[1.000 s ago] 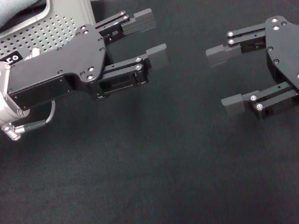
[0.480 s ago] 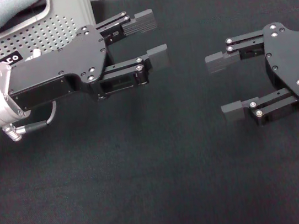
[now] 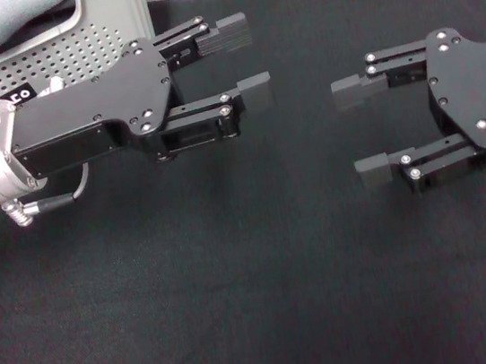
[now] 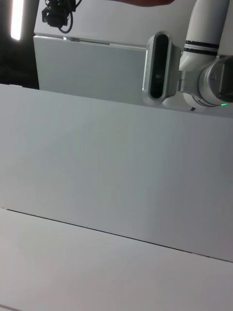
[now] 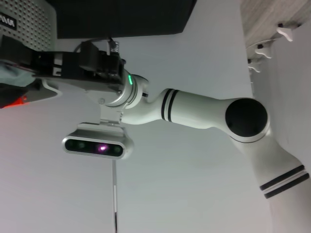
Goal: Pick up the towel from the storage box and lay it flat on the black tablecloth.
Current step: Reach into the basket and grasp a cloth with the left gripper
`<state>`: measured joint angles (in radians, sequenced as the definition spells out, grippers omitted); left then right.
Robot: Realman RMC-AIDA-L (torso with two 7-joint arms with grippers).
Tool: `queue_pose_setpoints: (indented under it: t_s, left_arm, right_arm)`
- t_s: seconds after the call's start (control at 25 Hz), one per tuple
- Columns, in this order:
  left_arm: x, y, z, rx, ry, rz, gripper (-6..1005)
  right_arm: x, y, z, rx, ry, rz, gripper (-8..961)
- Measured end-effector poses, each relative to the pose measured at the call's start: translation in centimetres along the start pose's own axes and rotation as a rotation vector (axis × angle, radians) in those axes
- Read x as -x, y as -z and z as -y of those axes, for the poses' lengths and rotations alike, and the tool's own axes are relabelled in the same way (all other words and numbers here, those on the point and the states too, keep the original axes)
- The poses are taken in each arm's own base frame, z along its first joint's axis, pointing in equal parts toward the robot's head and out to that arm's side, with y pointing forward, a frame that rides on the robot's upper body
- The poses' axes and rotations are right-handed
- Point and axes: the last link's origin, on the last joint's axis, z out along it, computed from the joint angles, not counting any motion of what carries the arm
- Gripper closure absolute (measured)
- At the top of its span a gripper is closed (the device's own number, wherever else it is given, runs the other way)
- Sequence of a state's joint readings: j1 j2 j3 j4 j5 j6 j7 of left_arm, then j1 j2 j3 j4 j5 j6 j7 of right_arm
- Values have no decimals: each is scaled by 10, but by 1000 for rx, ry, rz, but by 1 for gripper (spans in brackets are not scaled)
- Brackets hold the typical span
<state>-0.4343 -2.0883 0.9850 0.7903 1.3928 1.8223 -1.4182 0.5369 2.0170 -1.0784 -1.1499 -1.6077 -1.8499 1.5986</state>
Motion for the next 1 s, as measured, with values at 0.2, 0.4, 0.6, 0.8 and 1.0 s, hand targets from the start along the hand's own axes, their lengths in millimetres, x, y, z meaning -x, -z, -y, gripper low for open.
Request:
queue_pose_setpoints:
  t_s: [0.2,0.4,0.6,0.8,1.0]
  left_arm:
    - [-2,3,4,-25,-18,-5,213]
    - [-3,5,6,-42,-20,-2,213]
    - [-3,4,7,-44,-21,-2,213]
    - [-2,15,15,-144,-30,-16,212]
    - [-6,53,25,-361,-78,-84,212]
  right_arm:
    - [0,1,4,-27,8,1,198]
    - [-1,3,5,-39,19,3,200]
    - [-1,2,6,-38,25,-15,201]
    - [-1,2,9,-56,27,-19,203]
    - [-3,4,10,-78,21,-18,204]
